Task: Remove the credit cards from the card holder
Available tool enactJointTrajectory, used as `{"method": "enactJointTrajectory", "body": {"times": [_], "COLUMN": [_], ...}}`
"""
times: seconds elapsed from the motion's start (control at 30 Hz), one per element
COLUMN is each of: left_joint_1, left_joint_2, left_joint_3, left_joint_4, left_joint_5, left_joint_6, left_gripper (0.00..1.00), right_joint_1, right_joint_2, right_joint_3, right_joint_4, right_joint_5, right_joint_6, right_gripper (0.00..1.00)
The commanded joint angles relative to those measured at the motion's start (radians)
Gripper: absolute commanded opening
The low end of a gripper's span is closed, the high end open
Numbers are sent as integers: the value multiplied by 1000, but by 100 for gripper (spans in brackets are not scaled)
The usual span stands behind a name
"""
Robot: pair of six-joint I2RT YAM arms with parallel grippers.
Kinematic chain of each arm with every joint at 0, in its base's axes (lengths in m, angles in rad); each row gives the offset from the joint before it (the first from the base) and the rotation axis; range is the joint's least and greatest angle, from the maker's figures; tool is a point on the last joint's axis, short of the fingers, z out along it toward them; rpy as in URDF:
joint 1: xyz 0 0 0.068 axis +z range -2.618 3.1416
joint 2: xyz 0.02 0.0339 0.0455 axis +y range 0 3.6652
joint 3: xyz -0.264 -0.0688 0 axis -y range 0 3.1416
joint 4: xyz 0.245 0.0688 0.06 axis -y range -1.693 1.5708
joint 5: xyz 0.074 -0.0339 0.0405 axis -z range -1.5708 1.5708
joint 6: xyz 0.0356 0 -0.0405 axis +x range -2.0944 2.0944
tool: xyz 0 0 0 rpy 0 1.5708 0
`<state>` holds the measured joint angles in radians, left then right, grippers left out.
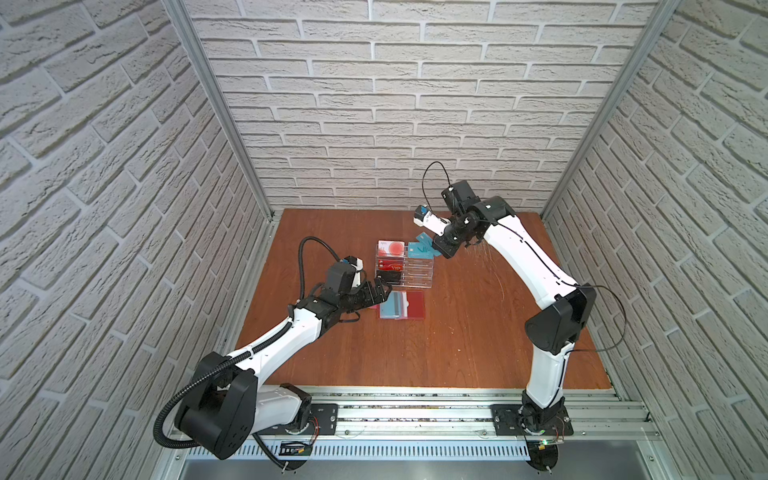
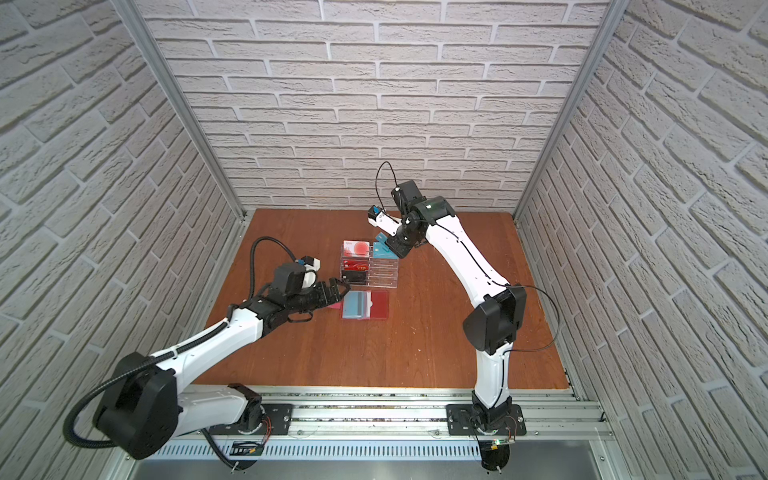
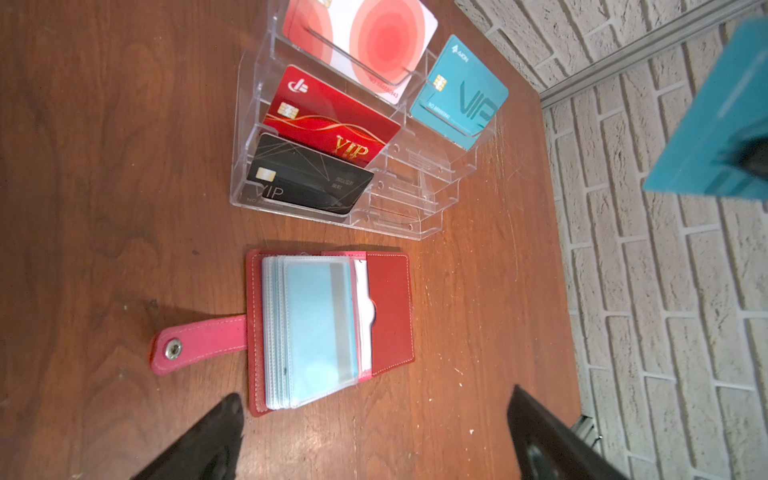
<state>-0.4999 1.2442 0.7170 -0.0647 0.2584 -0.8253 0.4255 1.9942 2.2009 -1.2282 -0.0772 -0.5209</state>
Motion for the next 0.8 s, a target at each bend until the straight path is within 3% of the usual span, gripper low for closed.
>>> {"method": "enactJointTrajectory", "body": {"times": [0.0,0.3,0.77], "left_joint_1": [-34,-69,-75], "left_joint_2": [2,29,17], "left_joint_3": [33,12,-25], "left_joint_4": [-24,105,243], "left_joint_5": [-79,-117,-177], "left_joint_6": [96,141,201], "left_gripper": [98,98,98], "right_joint_1": [-2,2,15], "right_joint_2": [82,267,370], "right_joint_3": [142,320,341], "right_joint_4": [-142,-149,-95], "right_joint_5": [117,137,110], "right_joint_6": [-191,-372,-440], "right_gripper": [5,6,6]}}
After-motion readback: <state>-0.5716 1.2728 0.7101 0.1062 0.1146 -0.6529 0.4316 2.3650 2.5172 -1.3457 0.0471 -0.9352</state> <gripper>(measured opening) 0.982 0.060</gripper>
